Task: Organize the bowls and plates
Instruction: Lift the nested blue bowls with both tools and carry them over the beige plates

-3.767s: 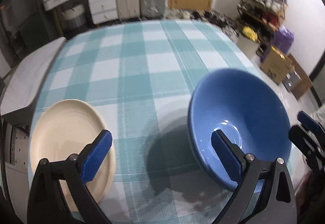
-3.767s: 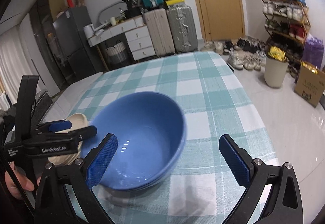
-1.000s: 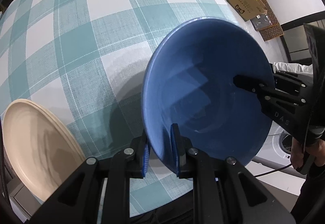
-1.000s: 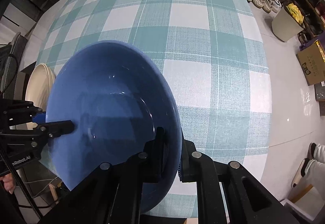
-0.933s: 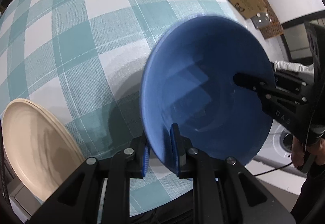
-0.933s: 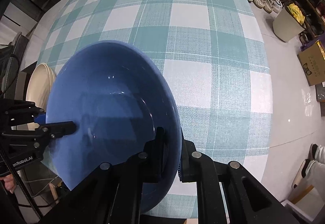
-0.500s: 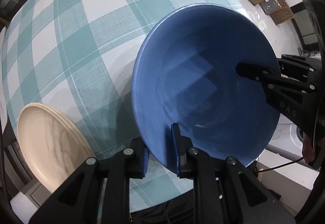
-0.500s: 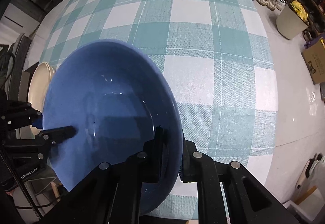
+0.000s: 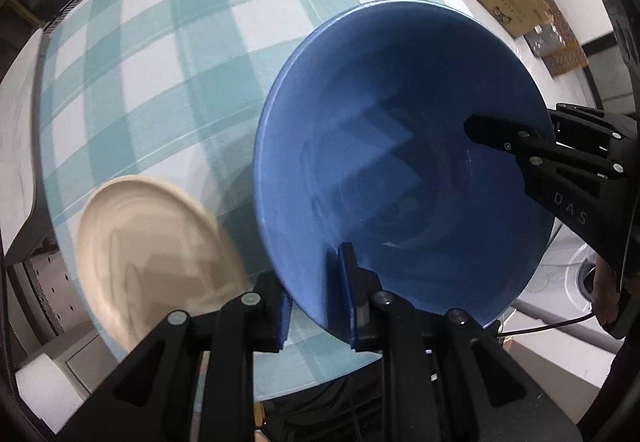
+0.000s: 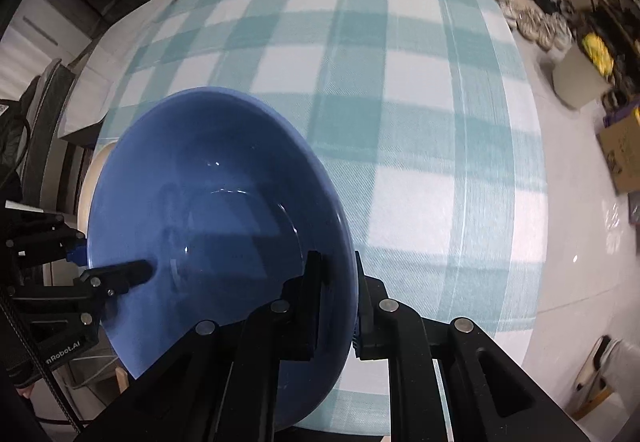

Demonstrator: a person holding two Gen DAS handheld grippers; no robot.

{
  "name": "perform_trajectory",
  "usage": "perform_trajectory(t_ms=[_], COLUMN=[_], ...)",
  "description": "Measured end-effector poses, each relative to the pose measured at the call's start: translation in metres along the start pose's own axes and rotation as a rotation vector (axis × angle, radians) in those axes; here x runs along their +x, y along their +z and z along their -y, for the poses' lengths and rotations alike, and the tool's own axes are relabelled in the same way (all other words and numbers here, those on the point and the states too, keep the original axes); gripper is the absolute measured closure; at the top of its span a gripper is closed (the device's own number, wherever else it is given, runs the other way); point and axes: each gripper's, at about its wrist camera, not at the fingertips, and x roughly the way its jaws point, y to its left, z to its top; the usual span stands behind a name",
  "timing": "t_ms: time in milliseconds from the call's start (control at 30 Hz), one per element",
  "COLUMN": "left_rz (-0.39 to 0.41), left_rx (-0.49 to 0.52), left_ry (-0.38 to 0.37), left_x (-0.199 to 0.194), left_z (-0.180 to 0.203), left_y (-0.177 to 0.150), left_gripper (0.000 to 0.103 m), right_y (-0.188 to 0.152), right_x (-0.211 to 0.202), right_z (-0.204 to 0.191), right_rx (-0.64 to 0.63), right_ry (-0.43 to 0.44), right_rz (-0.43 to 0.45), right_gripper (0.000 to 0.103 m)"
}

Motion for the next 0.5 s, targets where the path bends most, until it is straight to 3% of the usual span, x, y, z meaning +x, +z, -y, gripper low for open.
perform_trajectory(t_ms=[500], left_rz=[0.07], left_rx=[-0.208], left_ry=[0.021], left_x=[-0.046], left_z=[-0.119], left_y=[-0.058], left_gripper=[0.085], right_y=[0.046], right_x=[-0.008], right_z=[-0.13], right_rx=[-0.172], right_ry=[0.049], right_rz=[0.007], right_gripper=[0.092])
